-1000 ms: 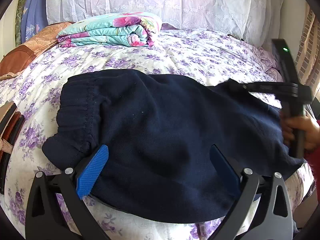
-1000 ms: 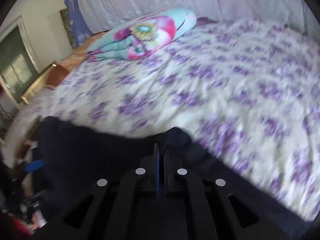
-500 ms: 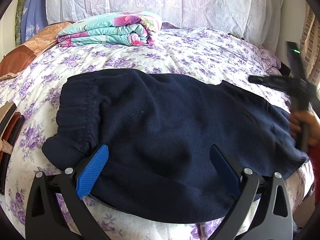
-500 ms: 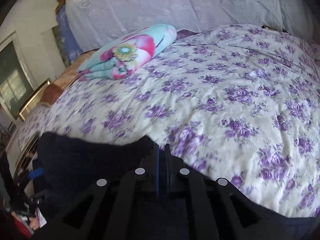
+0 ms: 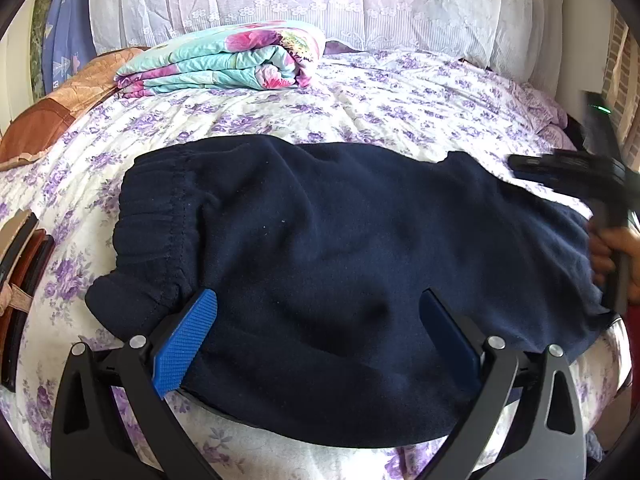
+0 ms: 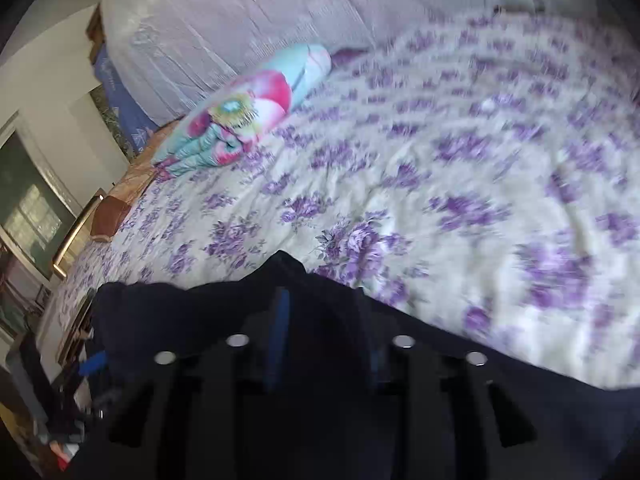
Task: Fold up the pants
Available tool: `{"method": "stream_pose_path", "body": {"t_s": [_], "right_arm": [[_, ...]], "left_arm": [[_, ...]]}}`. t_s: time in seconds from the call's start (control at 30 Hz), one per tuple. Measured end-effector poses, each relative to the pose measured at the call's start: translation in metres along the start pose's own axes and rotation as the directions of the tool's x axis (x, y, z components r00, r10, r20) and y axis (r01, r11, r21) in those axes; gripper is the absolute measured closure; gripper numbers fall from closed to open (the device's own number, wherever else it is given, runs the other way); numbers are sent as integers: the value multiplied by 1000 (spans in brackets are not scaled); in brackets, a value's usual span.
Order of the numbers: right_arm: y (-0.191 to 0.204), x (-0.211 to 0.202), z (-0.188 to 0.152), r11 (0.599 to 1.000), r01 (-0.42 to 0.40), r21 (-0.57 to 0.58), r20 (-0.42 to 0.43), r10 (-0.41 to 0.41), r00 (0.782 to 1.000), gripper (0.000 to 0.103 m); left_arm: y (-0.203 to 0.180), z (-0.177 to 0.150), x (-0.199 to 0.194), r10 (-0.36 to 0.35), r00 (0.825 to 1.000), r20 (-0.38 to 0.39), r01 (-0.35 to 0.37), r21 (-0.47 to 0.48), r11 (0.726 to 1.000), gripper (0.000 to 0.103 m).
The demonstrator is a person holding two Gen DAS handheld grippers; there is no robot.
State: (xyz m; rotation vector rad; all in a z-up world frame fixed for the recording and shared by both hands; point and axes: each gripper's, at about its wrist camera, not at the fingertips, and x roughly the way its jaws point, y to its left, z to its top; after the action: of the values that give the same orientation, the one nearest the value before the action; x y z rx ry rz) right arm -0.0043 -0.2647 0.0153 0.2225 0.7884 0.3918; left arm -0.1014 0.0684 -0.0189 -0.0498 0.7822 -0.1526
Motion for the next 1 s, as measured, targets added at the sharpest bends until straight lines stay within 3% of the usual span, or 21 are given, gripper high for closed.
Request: {"method": "stream_pose_path", "body": {"t_s": [0.1, 0.17, 0.2, 0.23, 0.27, 0.3, 0.43, 0.5, 0.57, 0.63, 0.7, 0.77, 0.8, 0.83, 0.87, 0.9, 1.0], "right_arm": [[1, -39, -27, 994, 76, -74, 14, -76, 997, 38], [-7, -43, -41, 985, 138, -105, -15, -141, 990, 34], [-18, -34, -50, 971, 203, -125, -55, -211, 976, 34], [-30, -25, -53, 969, 219, -116, -84, -229, 970, 34], [-44, -15, -54, 977, 200, -77, -112, -208, 972, 33], [-57, -15, -49, 988, 155, -18, -79, -156, 985, 33], [-78, -29, -30, 978, 64, 199, -17, -62, 998, 33], [-76, -47, -30, 977, 45, 208, 23, -50, 998, 32], [-72, -69, -37, 984, 87, 159, 49, -96, 994, 26], [-74, -94, -49, 973, 218, 75, 78, -223, 972, 22], [-83, -113, -66, 928, 372, 22, 92, -372, 923, 14], [-104, -115, -79, 890, 455, -2, 55, -455, 889, 11], [-121, -106, -86, 869, 495, -19, -13, -496, 868, 10], [-136, -98, -94, 873, 487, -18, -71, -487, 871, 10], [-145, -98, -99, 895, 446, 8, -75, -444, 893, 10], [-147, -109, -100, 905, 423, 47, -33, -421, 906, 10], [-132, -145, -107, 909, 406, 95, 82, -414, 907, 9]], "left_arm": [[0, 0, 0, -3, 1000, 4, 3, -5, 1000, 5], [0, 0, 0, -3, 1000, 4, 3, -6, 1000, 5], [1, 0, 0, -2, 1000, 4, 2, -7, 1000, 5], [1, 0, 0, -1, 1000, 2, 1, -3, 1000, 5], [0, 0, 0, 5, 1000, 0, -5, 1, 1000, 5], [-1, 0, 1, 11, 1000, -2, -11, 6, 1000, 5], [-3, 1, 3, 36, 999, -11, -36, 23, 999, 5], [-4, 0, 2, 40, 999, -12, -40, 24, 999, 5], [-4, 0, 3, 40, 999, -13, -40, 23, 999, 5], [-5, 0, 3, 49, 999, -16, -48, 27, 998, 5], [-6, 1, 5, 57, 998, -18, -56, 34, 998, 5], [-6, 1, 5, 61, 998, -18, -61, 35, 998, 5], [-6, 1, 6, 65, 998, -19, -64, 36, 997, 5], [-6, 1, 6, 67, 998, -19, -66, 37, 997, 5], [-6, 1, 6, 70, 997, -20, -69, 38, 997, 5], [-7, 0, 6, 75, 997, -20, -74, 41, 996, 5], [-9, 0, 7, 92, 995, -23, -91, 50, 995, 5]]}}
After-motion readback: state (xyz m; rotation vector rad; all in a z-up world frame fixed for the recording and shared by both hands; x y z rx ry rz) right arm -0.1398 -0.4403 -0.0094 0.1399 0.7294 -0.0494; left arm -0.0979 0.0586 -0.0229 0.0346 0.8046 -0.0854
